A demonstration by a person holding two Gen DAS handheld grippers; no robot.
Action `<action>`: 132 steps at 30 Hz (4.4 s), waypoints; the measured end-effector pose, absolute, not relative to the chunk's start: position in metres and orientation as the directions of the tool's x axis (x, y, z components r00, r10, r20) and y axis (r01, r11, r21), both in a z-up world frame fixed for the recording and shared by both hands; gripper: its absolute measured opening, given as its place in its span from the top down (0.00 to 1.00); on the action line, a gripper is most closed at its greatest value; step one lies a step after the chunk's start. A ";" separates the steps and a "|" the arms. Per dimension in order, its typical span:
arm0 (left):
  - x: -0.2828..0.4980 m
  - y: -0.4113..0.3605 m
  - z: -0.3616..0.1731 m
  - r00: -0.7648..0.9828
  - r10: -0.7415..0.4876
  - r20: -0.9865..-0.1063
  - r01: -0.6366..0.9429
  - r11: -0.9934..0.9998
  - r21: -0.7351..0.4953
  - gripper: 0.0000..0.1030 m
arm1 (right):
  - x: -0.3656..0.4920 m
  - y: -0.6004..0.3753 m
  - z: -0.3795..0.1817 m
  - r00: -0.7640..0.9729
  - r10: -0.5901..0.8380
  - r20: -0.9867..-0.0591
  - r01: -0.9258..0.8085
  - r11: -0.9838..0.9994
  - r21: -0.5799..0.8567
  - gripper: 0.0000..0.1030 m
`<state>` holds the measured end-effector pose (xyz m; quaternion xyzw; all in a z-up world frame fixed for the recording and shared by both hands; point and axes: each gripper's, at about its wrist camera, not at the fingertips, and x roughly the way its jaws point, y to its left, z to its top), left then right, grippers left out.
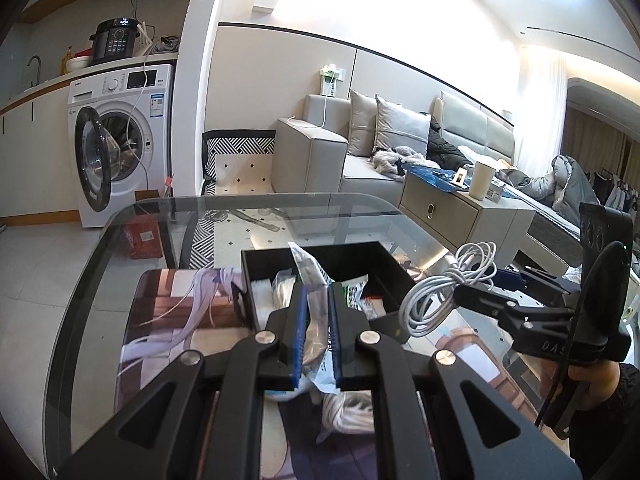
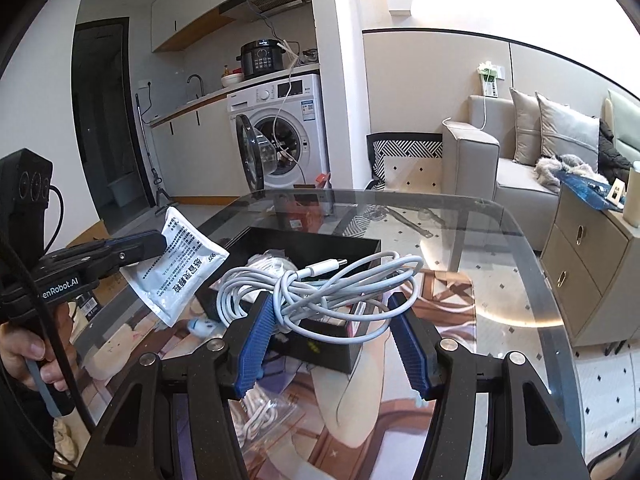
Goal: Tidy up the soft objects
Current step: 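Carry the white cable right while the left gripper carries the packet into the box, then open both grippers and withdraw them from the box toward the pile, then reach the right gripper to the second clear cable bag and close on it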
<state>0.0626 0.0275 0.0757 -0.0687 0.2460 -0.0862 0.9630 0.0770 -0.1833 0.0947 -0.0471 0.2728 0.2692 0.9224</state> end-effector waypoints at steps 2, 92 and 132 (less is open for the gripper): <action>0.068 0.027 0.076 0.865 -0.202 -0.460 0.135 0.975 -0.175 0.92 | 0.082 -0.181 0.096 0.712 0.463 -0.528 -0.517 0.854 0.052 0.43; 0.068 0.035 0.026 0.803 -0.065 -0.592 0.007 0.995 -0.100 0.00 | 0.074 -0.166 0.059 0.583 0.514 -0.630 -0.641 0.767 0.033 0.00; 0.049 0.042 -0.015 0.742 -0.081 -0.665 -0.004 0.992 -0.126 0.00 | 0.060 -0.126 0.022 0.460 0.504 -0.731 -0.740 0.673 -0.003 0.00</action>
